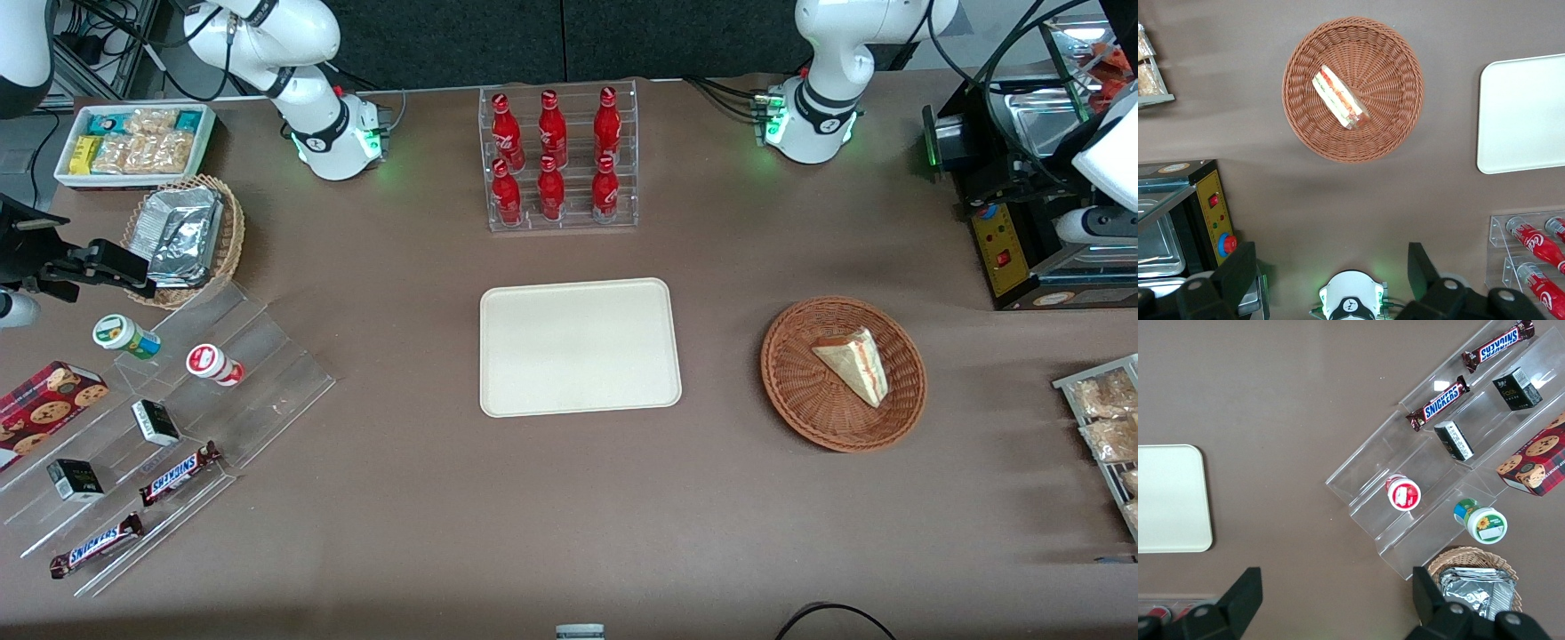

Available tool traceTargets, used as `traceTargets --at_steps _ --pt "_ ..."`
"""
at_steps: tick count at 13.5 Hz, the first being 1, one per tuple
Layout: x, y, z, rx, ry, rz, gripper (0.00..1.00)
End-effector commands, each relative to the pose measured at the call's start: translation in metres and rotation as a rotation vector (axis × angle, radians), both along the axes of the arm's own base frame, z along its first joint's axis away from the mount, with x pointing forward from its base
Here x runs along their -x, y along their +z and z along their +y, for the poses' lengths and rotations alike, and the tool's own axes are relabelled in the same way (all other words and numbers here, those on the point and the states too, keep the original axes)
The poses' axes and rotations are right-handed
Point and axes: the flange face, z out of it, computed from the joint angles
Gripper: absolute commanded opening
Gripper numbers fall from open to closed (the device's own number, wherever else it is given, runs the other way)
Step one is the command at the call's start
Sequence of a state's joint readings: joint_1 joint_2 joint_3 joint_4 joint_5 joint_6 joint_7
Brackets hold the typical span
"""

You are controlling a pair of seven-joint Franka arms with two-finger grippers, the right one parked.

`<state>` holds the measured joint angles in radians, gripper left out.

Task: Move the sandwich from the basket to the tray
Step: 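Move the open left gripper over the sandwich in the wicker basket, then lower the left gripper and close it on the wrapped sandwich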

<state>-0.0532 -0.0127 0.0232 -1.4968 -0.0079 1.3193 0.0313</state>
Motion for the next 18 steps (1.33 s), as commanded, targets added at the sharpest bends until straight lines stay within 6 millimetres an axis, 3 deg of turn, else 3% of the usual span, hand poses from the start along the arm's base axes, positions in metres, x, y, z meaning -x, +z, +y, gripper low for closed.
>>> traceTargets --at_steps 1,3,5,7,10,12,15,18 --pt "0.001 0.007 -0.002 -0.026 0.005 -0.021 1.0" --pt "-0.003 0.003 0.0 -0.033 0.008 -0.04 1.0" --pt "-0.017 -0.019 0.005 -0.051 0.013 -0.051 1.0" --pt "-0.032 -0.057 0.003 -0.054 0.015 -0.056 1.0" --pt "-0.051 -0.136 0.001 -0.051 0.026 -0.098 1.0" --pt "-0.059 -0.178 -0.002 -0.054 0.141 -0.136 1.0" --pt "-0.054 -0.229 -0.01 -0.064 0.246 -0.146 1.0" --pt "-0.023 -0.289 -0.011 -0.052 0.388 -0.2 1.0"
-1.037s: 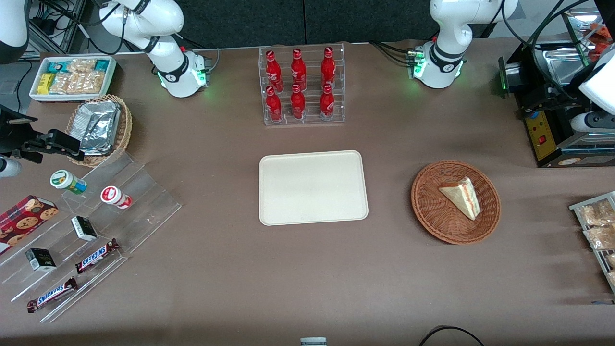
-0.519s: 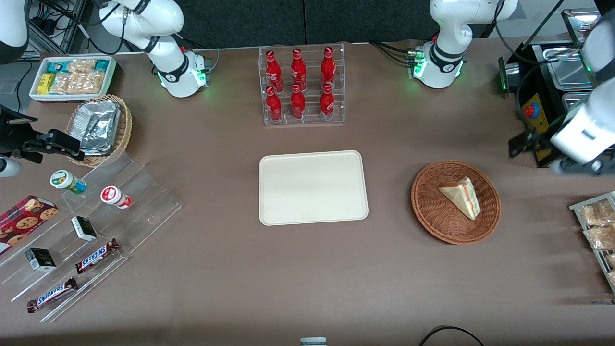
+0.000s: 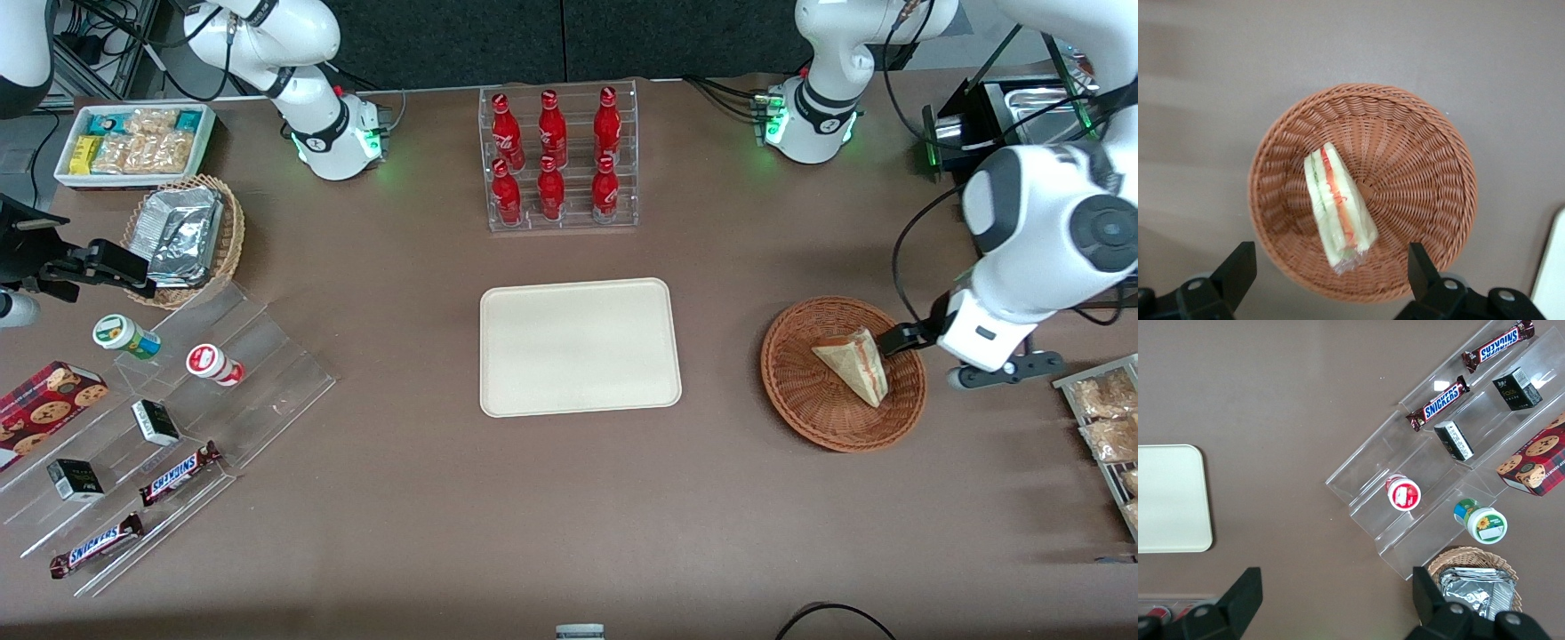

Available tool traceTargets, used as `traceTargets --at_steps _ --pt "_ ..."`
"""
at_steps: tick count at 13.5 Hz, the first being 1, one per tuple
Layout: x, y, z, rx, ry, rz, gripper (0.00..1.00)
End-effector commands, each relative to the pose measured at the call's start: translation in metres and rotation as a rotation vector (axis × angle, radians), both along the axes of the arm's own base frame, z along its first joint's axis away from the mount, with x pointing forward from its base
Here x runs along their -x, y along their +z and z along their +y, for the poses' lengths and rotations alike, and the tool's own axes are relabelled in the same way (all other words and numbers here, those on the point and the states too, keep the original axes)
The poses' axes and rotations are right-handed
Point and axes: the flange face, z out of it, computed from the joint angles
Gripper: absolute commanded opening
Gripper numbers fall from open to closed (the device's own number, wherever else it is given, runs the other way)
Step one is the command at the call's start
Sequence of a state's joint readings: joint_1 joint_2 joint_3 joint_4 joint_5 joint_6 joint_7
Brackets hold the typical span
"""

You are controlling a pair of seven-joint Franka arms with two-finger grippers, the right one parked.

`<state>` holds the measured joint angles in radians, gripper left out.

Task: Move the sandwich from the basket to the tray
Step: 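Lower the left gripper and close it on the wrapped sandwich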

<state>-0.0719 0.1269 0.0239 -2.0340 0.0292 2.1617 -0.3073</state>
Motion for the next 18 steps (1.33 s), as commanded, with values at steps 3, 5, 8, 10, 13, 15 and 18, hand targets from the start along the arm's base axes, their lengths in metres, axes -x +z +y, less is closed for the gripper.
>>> traceTargets --at_steps 3,5,8,10,13,15,18 --pt "0.046 -0.069 -0.006 0.012 0.157 -0.053 1.0" --pt "0.053 -0.078 -0.004 0.01 0.184 -0.033 1.0" --pt "0.058 -0.097 -0.005 0.013 0.224 -0.041 1.0" --pt "0.058 -0.114 -0.005 0.011 0.239 -0.037 1.0" --pt "0.061 -0.13 -0.005 0.015 0.241 -0.049 0.66" --pt "0.058 -0.135 -0.005 0.015 0.261 -0.045 0.02" --pt "0.051 -0.13 -0.006 0.017 0.264 -0.06 0.0"
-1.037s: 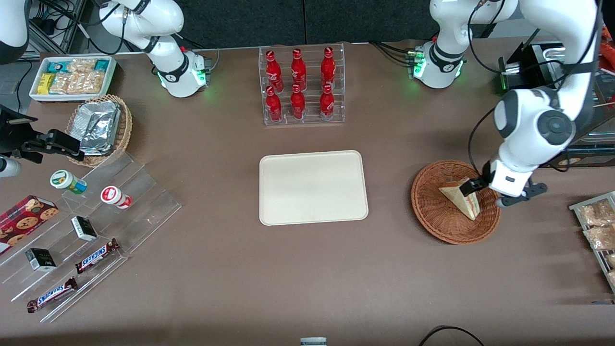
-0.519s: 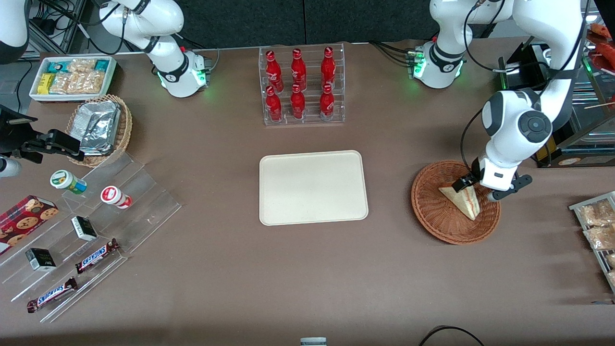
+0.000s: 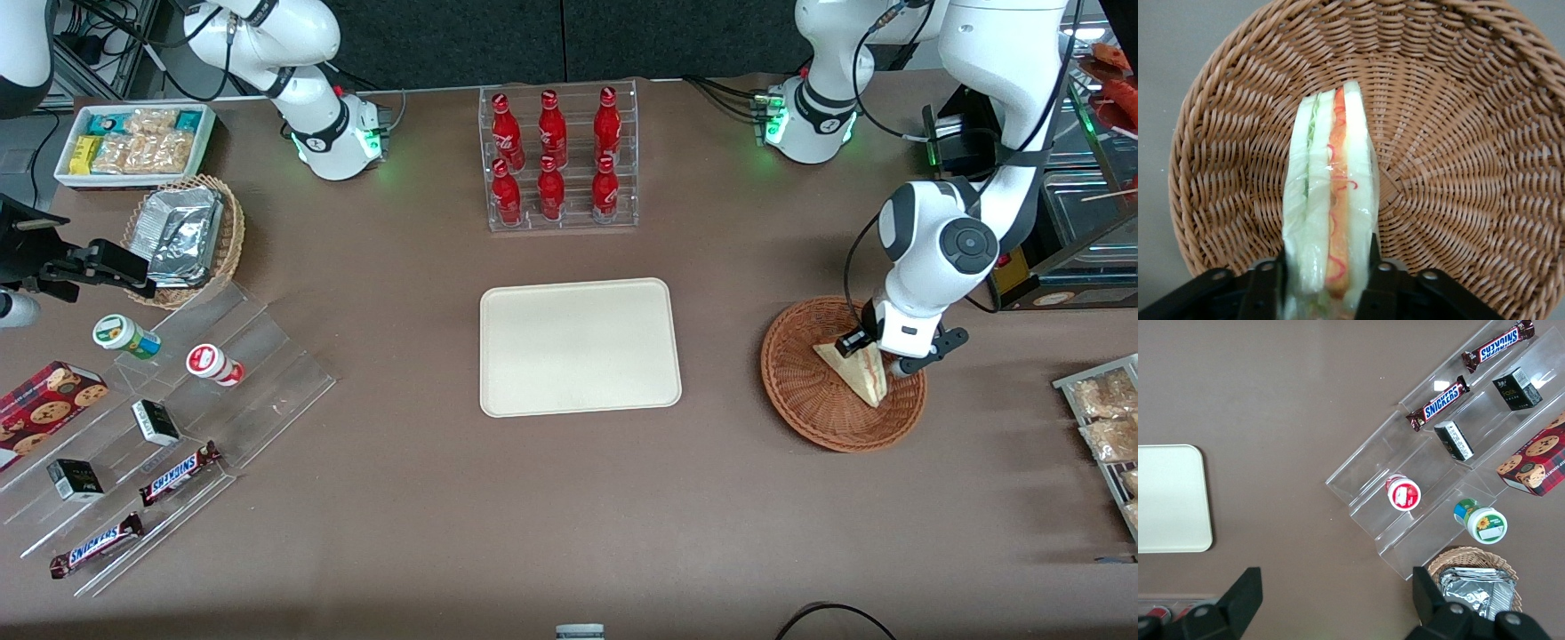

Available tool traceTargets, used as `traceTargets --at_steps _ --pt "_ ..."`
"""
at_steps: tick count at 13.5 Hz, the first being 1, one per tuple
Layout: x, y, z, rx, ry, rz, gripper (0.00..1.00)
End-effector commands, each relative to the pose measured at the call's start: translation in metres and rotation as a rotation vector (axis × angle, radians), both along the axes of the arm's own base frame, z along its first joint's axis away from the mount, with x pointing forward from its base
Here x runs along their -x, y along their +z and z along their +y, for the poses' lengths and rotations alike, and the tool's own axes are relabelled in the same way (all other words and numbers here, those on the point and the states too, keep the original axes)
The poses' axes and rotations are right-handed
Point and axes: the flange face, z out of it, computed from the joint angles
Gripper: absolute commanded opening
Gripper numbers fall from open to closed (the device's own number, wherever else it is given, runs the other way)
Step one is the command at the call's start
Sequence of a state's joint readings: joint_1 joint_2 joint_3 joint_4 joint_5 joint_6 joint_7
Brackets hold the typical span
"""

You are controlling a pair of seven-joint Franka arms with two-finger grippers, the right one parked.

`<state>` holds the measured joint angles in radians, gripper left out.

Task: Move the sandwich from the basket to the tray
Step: 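Lift the sandwich and carry it over the cream tray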

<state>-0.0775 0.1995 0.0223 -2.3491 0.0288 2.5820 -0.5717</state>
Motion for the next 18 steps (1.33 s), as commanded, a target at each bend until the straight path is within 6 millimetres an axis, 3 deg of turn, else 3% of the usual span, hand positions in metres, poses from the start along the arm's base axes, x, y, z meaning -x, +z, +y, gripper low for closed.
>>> traceTargets --at_steps 1,4,6,8,10,13,16,18 --pt "-0.007 0.009 -0.005 0.001 0.011 -0.027 0.0" --pt "-0.005 0.048 -0.02 -0.008 -0.039 -0.026 0.0" --pt "-0.009 0.103 -0.038 -0.021 -0.075 0.02 0.0" --pt "-0.018 0.157 -0.077 -0.046 -0.145 0.089 0.0" --pt "-0.022 0.199 -0.128 -0.054 -0.224 0.113 0.0" --pt "-0.013 0.196 -0.224 -0.042 -0.354 0.12 0.0" --pt "-0.011 0.167 -0.321 -0.032 -0.447 0.11 0.0" --pt "-0.009 0.134 -0.377 -0.031 -0.446 0.103 0.0"
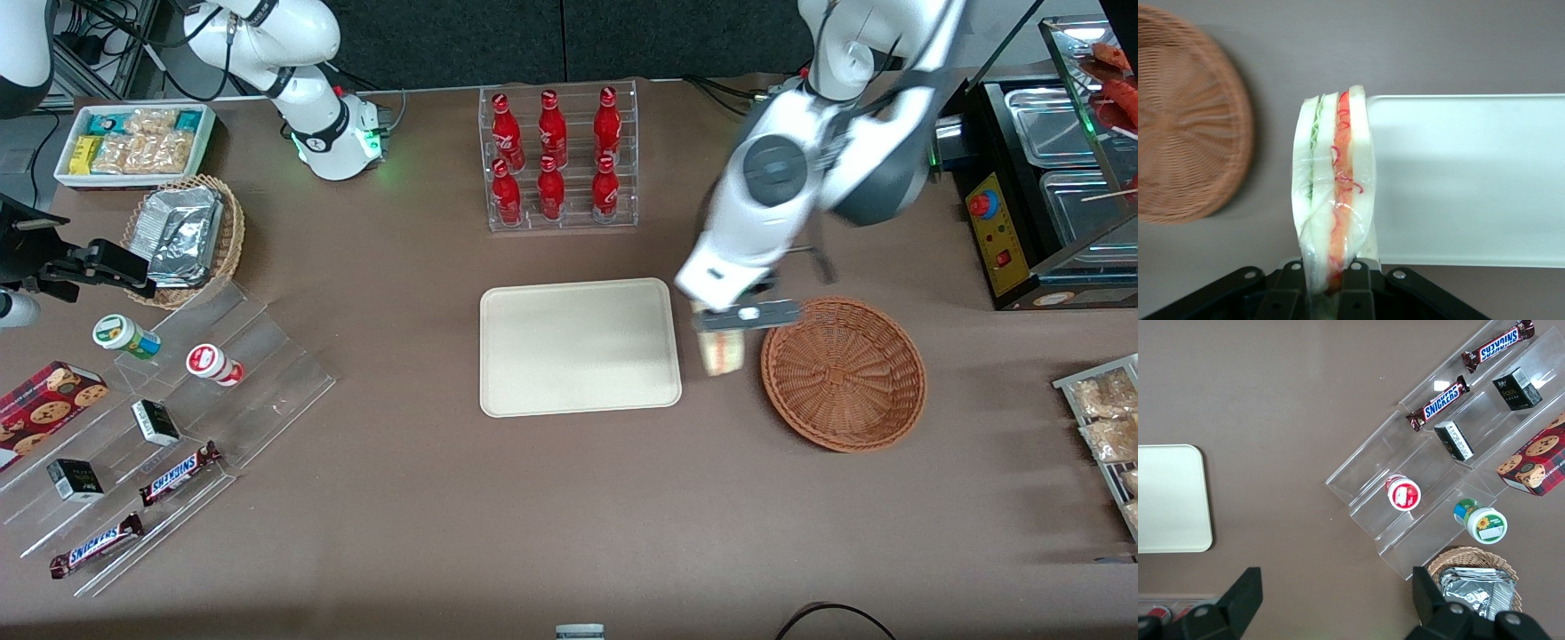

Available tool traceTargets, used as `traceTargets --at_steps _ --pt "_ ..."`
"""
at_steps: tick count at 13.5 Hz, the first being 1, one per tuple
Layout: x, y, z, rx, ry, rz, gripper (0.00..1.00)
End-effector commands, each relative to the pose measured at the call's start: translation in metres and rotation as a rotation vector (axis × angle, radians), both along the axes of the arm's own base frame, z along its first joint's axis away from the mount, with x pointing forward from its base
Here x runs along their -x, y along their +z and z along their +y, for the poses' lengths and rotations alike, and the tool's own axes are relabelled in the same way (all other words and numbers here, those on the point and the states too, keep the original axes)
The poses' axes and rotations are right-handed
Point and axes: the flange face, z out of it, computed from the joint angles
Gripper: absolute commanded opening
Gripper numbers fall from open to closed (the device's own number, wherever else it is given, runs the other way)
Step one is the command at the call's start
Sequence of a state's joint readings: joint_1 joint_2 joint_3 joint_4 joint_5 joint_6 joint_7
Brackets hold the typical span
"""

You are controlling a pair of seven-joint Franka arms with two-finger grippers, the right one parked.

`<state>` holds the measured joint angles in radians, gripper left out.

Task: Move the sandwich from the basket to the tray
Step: 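Lift the sandwich and carry it over the cream tray, then lower the sandwich onto the tray and open the left gripper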

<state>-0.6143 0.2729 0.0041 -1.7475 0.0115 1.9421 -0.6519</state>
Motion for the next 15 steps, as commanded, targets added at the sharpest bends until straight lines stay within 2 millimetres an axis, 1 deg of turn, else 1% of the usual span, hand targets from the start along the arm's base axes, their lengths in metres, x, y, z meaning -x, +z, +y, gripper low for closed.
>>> traceTargets --at_steps 1,3,5,6,8,10,12,15 --pt "-0.01 -0.041 -0.072 0.006 0.009 -0.016 0.0" --pt "-0.006 -0.076 -0.099 0.031 -0.035 -0.041 0.0" --pt "0.016 -0.1 -0.136 0.069 -0.079 -0.071 0.0" --pt "0.025 -0.111 -0.147 0.065 -0.083 -0.072 0.0" --pt "0.031 -0.135 -0.158 0.051 -0.089 -0.064 0.0" --pt "0.04 -0.147 -0.169 0.062 -0.112 -0.078 0.0" --pt "0.044 -0.161 -0.17 0.053 -0.112 -0.072 0.0" --pt "0.045 -0.169 -0.172 0.046 -0.118 -0.066 0.0"
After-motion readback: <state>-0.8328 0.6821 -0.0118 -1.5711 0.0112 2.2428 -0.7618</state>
